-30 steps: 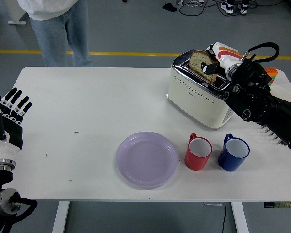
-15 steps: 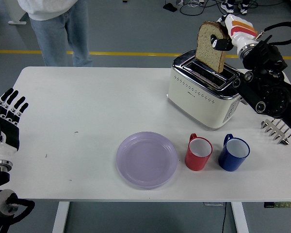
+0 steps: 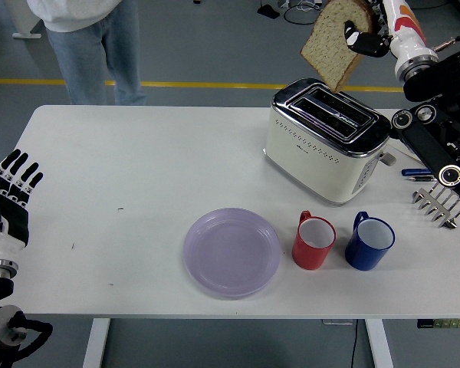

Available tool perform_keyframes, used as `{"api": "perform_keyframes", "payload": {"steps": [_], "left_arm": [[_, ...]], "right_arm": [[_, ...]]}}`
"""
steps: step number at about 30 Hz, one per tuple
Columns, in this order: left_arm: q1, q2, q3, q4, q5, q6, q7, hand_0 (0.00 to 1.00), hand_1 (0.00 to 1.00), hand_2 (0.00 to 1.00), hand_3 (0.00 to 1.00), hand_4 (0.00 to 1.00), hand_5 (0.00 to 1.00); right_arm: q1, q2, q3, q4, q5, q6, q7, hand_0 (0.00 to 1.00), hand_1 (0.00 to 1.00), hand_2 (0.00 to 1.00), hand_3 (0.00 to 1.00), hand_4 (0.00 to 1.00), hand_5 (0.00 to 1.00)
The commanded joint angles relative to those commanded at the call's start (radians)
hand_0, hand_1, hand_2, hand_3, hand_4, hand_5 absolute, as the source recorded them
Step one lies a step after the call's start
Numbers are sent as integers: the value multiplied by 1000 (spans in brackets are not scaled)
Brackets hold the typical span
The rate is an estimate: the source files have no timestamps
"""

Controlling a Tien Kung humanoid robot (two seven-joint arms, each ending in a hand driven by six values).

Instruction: Push plate across desktop,pick up the break from the machine,place the break in the plate

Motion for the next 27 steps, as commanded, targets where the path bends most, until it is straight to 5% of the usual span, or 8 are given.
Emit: {"api": "perform_keyframes", "payload": {"steps": [4, 12, 19, 27], "left_arm": [[-6, -1, 0, 13, 3, -1, 5, 772, 762, 824, 731, 478, 998], [-9, -4, -10, 79, 12, -20, 18, 772, 764, 825, 739, 483, 998], [-6, -12, -22, 137, -1, -49, 54, 774, 763, 824, 747, 482, 998], [-10, -11, -21, 140, -1, -48, 53, 774, 764, 824, 747, 484, 998]], "right_arm": [[-34, -1, -49, 95, 147, 72, -16, 63, 164, 366, 461, 362, 2], [-89, -7, -180, 179, 285, 151, -26, 64, 159, 366, 461, 352, 2], [-175, 41, -244, 175, 326, 141, -24, 61, 158, 364, 458, 350, 2], [-231, 48, -310, 182, 359, 126, -15, 60, 155, 364, 457, 364, 2]]}}
